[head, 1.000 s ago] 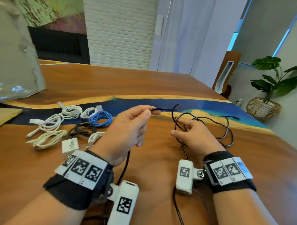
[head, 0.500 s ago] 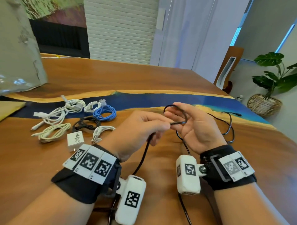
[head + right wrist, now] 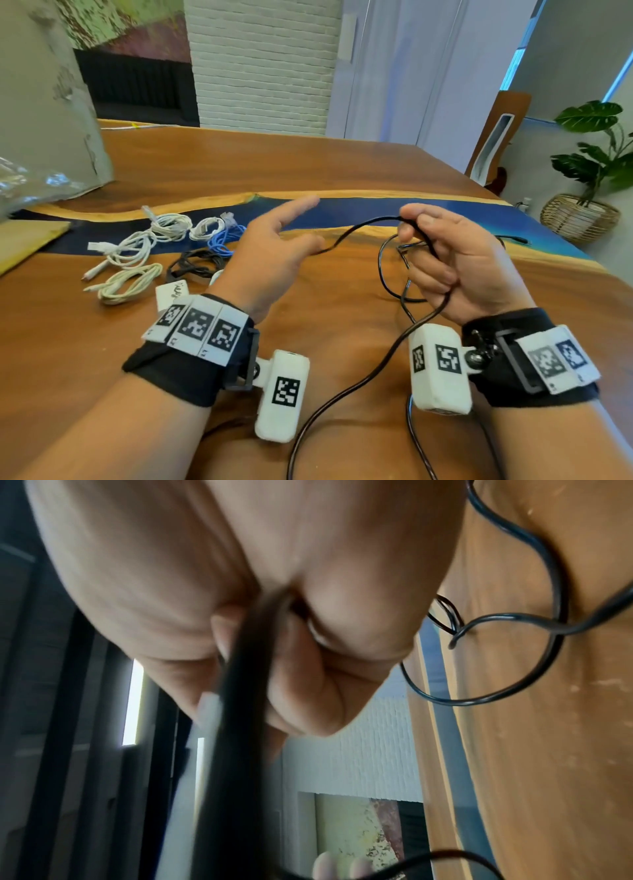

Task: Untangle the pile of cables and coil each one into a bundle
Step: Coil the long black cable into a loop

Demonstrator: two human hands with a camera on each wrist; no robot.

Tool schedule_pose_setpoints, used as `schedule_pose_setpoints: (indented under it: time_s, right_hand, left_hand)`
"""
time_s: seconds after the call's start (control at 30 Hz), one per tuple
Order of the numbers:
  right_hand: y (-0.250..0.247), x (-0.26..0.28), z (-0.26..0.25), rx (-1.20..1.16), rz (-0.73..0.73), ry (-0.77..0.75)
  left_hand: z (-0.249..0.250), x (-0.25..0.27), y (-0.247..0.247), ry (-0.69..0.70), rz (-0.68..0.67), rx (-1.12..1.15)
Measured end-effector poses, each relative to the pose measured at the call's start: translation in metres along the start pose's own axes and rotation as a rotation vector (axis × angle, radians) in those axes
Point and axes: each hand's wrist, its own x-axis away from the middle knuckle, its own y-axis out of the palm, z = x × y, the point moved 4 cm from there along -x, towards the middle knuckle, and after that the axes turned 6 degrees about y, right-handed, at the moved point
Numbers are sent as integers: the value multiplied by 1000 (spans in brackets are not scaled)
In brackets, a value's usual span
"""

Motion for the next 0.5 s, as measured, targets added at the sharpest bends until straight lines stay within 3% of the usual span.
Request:
schedule_pose_setpoints:
  time_s: [0.2, 0.3, 0.43, 0.5]
  right_hand:
    - [-10, 2, -13, -68, 46, -114]
    - [-20, 1, -15, -91, 123, -153]
    - [-24, -1, -16, -102, 167, -213]
    - [-26, -2, -17, -114, 187, -262]
  left_hand:
    - [8, 14, 26, -54, -353, 57]
    - [8, 15, 22, -145, -414, 181]
    - [-1, 15, 14, -163, -534, -69]
    - [-5, 13, 11, -177, -513, -170]
